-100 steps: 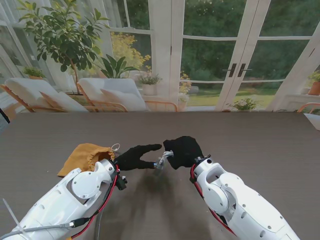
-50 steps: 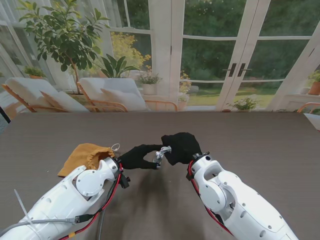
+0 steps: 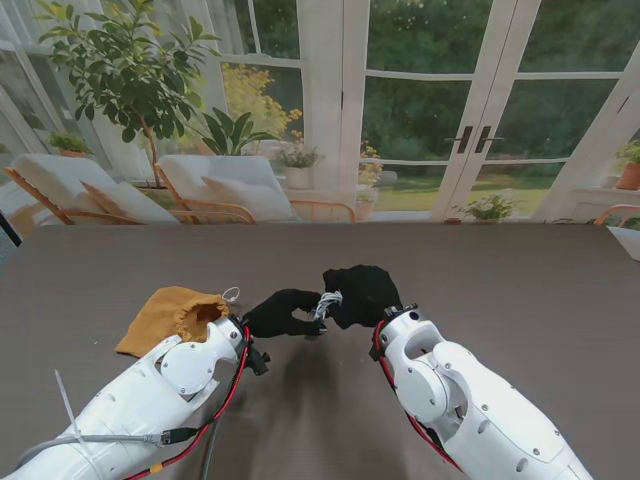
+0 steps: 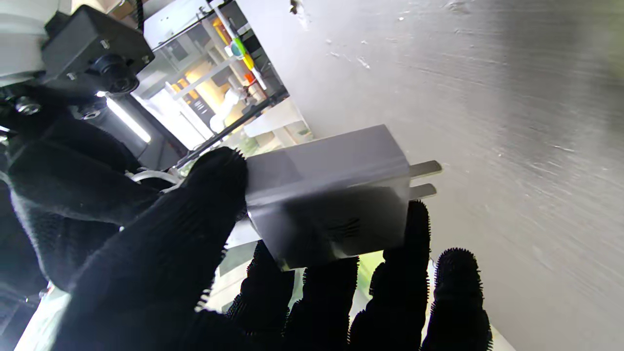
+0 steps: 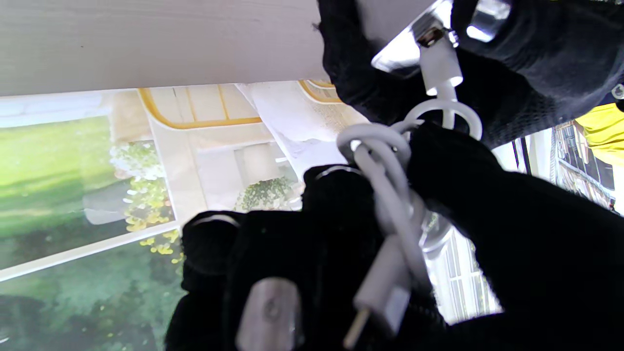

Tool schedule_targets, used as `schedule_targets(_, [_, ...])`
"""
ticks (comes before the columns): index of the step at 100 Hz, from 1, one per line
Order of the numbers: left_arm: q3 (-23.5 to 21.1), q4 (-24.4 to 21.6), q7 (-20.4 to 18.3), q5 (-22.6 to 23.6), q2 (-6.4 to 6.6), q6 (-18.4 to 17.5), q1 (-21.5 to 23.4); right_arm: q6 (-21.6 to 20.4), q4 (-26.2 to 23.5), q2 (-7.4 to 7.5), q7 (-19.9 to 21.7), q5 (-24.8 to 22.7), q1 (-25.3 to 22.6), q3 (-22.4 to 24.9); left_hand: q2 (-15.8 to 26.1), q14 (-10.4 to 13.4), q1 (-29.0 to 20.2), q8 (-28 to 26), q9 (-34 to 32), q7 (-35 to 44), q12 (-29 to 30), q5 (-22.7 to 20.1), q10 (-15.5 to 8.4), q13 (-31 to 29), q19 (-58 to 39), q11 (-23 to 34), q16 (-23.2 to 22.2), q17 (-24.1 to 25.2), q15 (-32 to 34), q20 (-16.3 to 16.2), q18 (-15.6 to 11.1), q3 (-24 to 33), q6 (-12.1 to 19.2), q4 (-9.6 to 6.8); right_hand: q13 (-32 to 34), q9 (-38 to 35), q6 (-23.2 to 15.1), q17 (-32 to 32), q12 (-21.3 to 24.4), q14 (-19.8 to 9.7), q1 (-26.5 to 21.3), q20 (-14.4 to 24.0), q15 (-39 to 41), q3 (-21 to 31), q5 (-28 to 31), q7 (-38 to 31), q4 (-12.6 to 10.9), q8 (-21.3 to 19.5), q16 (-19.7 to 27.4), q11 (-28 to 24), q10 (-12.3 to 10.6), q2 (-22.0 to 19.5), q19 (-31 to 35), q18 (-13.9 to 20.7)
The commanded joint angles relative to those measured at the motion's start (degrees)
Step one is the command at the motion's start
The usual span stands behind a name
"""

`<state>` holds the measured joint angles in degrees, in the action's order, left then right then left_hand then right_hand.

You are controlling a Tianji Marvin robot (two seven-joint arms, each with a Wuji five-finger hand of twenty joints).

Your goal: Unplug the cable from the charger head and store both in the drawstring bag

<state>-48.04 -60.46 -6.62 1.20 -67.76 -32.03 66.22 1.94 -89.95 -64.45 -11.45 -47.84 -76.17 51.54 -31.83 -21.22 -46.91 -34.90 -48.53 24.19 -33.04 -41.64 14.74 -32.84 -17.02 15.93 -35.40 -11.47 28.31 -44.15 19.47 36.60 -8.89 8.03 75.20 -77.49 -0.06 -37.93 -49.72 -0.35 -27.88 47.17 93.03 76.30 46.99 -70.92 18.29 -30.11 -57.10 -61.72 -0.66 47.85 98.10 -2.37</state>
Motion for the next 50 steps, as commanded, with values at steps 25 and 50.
schedule_targets(25, [1.8, 1.5, -1.5, -1.1, -0.75, -0.5, -1.2, 1.7, 0.2, -0.63, 0.6, 0.8, 0.9, -0.2, -5.4, -1.2, -8.4, -2.7, -6.8, 19.9, -23.8, -2.0, 0.0, -7.2, -40.1, 5.3, -6.2, 4.6, 14.8, -2.0, -0.3, 1.4, 1.2, 1.41, 0.6, -5.6, -2.7, -29.1, 0.6, -12.7, -5.7, 2.3, 2.6, 10.7, 3.1, -5.6, -2.2, -3.9, -0.9, -3.1, 4.4, -1.0, 7.0, 2.8])
schedule_targets(50, [2.3, 0.6, -3.1, -2.1, -0.67, 1.7, -1.2, 3.3, 0.2, -0.89, 0.6, 1.5, 1.4, -0.1, -2.7, -1.0, -12.1, -3.7, -12.7, 28.4, -39.9, 0.8, 1.4, -15.1, -54.1, 7.4, -9.7, -0.5, 25.7, 1.9, 2.5, 4.7, -3.9, 0.84, 0.6, -5.5, -2.7, -29.1, 0.6, -12.8, -5.8, 2.3, 2.6, 10.5, 3.1, -5.6, -2.3, -3.9, -1.0, -3.1, 4.4, -1.1, 7.1, 2.9])
